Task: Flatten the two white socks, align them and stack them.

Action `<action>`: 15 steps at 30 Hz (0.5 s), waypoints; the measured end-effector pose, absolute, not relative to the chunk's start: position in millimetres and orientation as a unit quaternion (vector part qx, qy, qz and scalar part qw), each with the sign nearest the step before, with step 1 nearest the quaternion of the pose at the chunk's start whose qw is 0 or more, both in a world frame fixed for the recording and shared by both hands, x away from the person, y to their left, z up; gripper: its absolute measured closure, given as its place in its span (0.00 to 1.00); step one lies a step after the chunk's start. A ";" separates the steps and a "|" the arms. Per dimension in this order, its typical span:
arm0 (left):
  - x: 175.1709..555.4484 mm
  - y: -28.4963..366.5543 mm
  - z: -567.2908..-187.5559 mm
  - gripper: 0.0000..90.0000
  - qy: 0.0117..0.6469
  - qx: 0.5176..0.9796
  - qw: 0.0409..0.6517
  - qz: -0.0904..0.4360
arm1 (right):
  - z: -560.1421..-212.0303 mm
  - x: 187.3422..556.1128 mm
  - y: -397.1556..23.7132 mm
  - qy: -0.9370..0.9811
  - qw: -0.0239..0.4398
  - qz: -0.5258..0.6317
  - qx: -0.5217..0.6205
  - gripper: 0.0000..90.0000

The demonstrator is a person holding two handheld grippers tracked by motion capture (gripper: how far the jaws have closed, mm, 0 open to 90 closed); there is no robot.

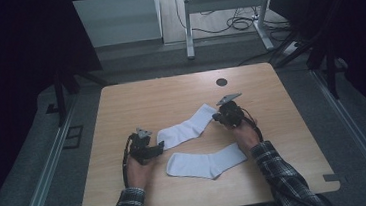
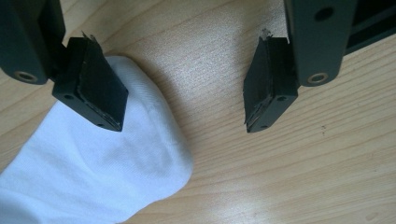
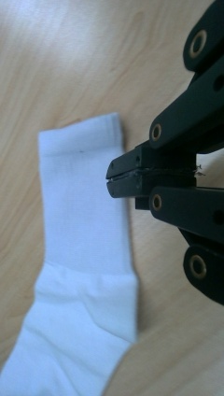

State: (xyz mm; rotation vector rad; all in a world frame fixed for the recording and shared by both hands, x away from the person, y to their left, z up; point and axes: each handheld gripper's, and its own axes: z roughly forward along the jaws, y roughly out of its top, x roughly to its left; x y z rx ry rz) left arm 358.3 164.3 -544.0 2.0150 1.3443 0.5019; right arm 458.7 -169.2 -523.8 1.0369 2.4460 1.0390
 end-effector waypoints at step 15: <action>358.9 164.0 -544.1 0.30 0.508 0.775 0.327 0.188 | -531.2 465.0 -156.8 0.857 0.132 0.342 0.363 0.96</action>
